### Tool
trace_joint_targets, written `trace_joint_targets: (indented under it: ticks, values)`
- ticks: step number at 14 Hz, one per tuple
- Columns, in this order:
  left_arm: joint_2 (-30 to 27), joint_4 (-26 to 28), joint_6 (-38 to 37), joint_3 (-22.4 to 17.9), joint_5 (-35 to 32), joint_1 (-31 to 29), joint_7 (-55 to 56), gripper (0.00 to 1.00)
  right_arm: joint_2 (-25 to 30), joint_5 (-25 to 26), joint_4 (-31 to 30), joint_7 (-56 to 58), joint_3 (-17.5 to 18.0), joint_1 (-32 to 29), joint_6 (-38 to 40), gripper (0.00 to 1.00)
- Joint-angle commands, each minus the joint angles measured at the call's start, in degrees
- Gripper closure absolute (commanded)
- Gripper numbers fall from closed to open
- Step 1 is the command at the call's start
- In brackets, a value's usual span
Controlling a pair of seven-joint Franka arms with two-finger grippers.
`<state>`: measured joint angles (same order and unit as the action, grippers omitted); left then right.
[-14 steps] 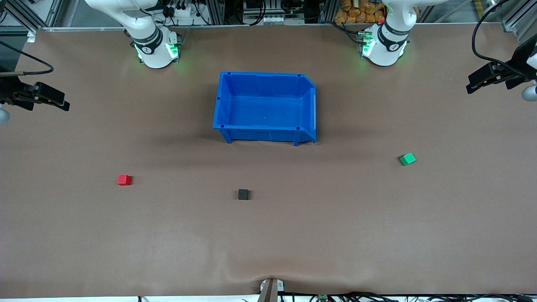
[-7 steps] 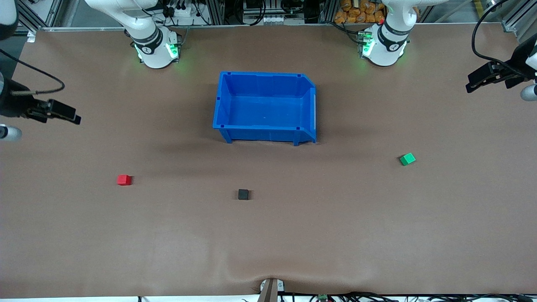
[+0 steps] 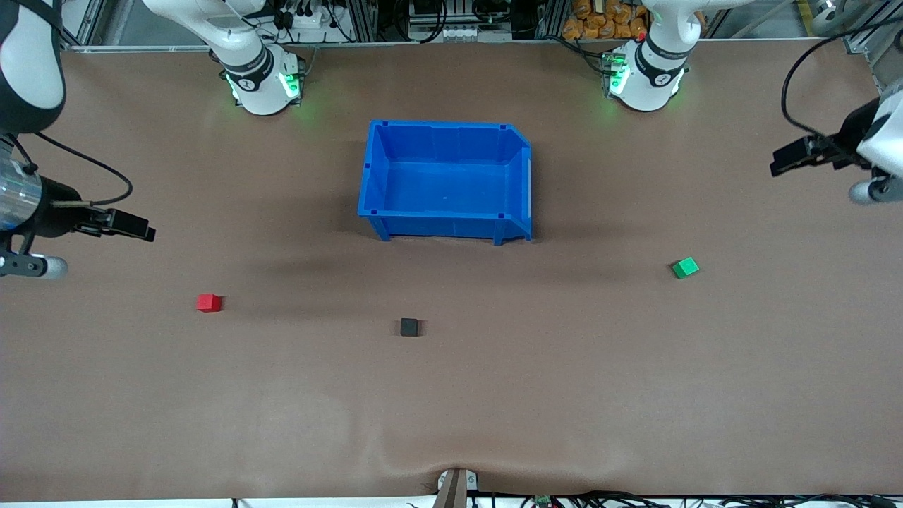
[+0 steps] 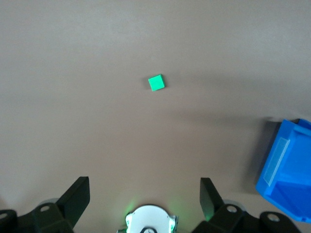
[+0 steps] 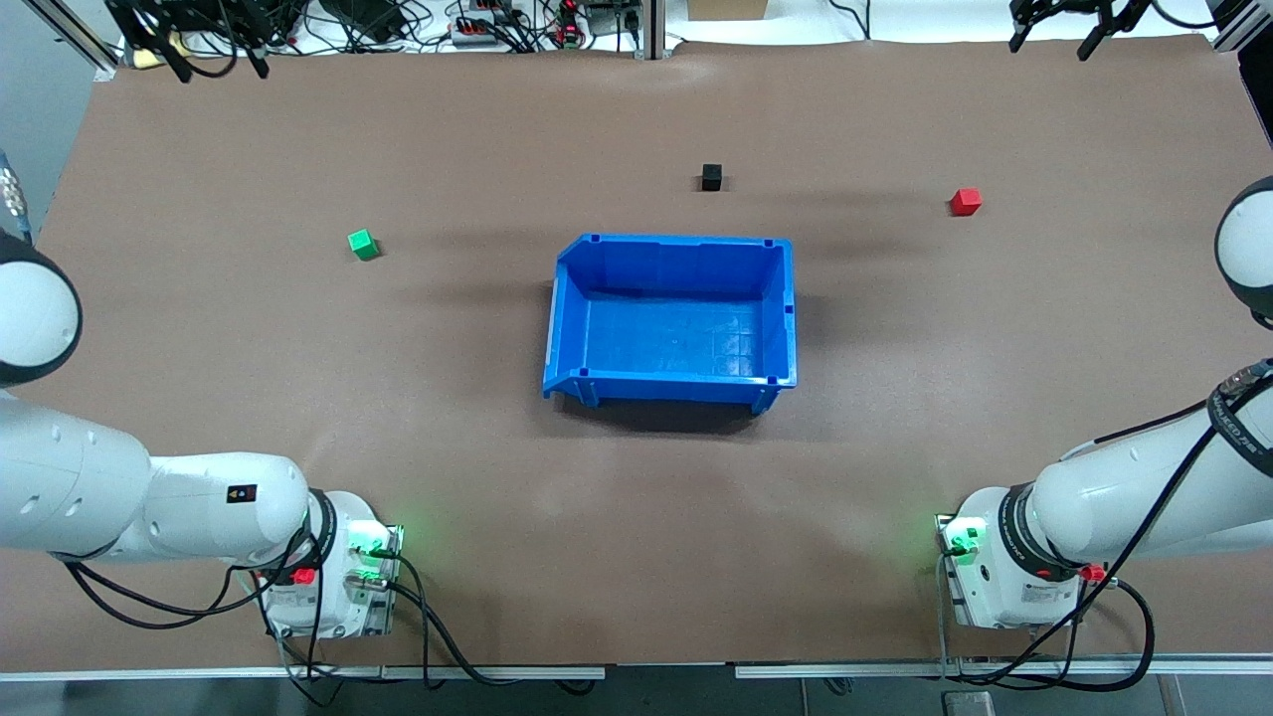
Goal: Attach green and red cubes to black cube
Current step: 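Reach the right gripper to the red cube while the left gripper reaches the green cube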
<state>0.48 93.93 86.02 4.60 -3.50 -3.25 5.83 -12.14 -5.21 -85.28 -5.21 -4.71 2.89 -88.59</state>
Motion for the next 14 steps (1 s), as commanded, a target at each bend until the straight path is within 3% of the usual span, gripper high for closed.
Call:
trace_joint_targets:
  ticks: [1, 4, 6, 11, 14]
  values:
    - [-0.3, 6.2, 6.5, 0.2, -1.2, -0.3, -1.0, 0.00, -3.4, 0.8, 1.1, -0.8, -0.2, -0.2, 0.3, 0.00]
    - [-0.3, 15.0, 16.6, 0.1, -1.5, -0.3, -0.9, 0.00, -5.7, 4.4, 0.6, 0.1, -0.2, -1.0, 0.0, 0.00]
    - [1.0, 17.4, 20.5, 0.1, -1.8, -1.9, -0.6, 0.00, -8.1, 4.1, -0.3, 0.1, -0.2, -2.7, -2.4, 0.00]
    - [5.7, 20.4, 29.2, 0.2, -1.8, -3.2, -0.6, 0.00, -7.5, 3.8, -10.7, 2.8, -0.2, -3.2, -14.9, 0.00]
    - [10.3, 20.9, 35.3, 0.1, -1.8, -3.2, 5.0, 0.00, -7.5, 3.2, -21.0, 11.1, 0.1, -8.1, -28.4, 0.00]
